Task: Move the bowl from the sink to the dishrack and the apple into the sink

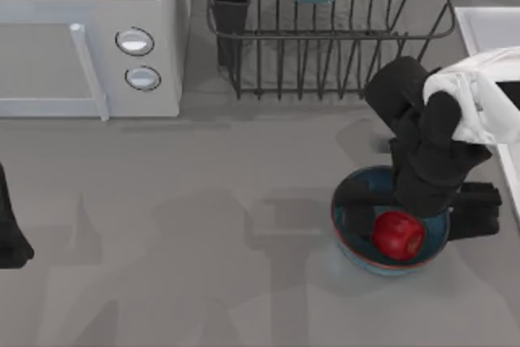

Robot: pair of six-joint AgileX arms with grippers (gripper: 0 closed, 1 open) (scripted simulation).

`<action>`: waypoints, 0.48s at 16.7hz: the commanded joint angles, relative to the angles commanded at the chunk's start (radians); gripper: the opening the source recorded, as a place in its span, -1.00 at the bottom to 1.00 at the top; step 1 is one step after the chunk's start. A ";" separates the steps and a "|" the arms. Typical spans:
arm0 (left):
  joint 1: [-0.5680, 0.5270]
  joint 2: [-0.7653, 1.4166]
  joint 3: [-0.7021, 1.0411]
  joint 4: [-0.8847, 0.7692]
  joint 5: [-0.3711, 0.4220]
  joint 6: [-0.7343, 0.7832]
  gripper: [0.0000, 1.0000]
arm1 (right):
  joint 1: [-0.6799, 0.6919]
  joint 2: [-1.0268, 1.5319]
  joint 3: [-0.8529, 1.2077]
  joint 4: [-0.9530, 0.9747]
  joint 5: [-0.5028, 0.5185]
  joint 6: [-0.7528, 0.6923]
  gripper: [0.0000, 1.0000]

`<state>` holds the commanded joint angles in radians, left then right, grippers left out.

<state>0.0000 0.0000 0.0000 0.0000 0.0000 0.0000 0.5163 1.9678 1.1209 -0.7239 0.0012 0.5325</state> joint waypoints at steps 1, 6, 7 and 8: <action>0.000 0.000 0.000 0.000 0.000 0.000 1.00 | 0.000 0.000 0.000 0.000 0.000 0.000 1.00; 0.000 0.000 0.000 0.000 0.000 0.000 1.00 | 0.000 0.000 0.000 0.000 0.000 0.000 0.25; 0.000 0.000 0.000 0.000 0.000 0.000 1.00 | 0.000 0.000 0.000 0.000 0.000 0.000 0.10; 0.000 0.000 0.000 0.000 0.000 0.000 1.00 | 0.000 0.000 0.000 0.000 0.000 0.000 -0.06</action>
<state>0.0000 0.0000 0.0000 0.0000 0.0000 0.0000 0.5163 1.9678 1.1209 -0.7239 0.0012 0.5325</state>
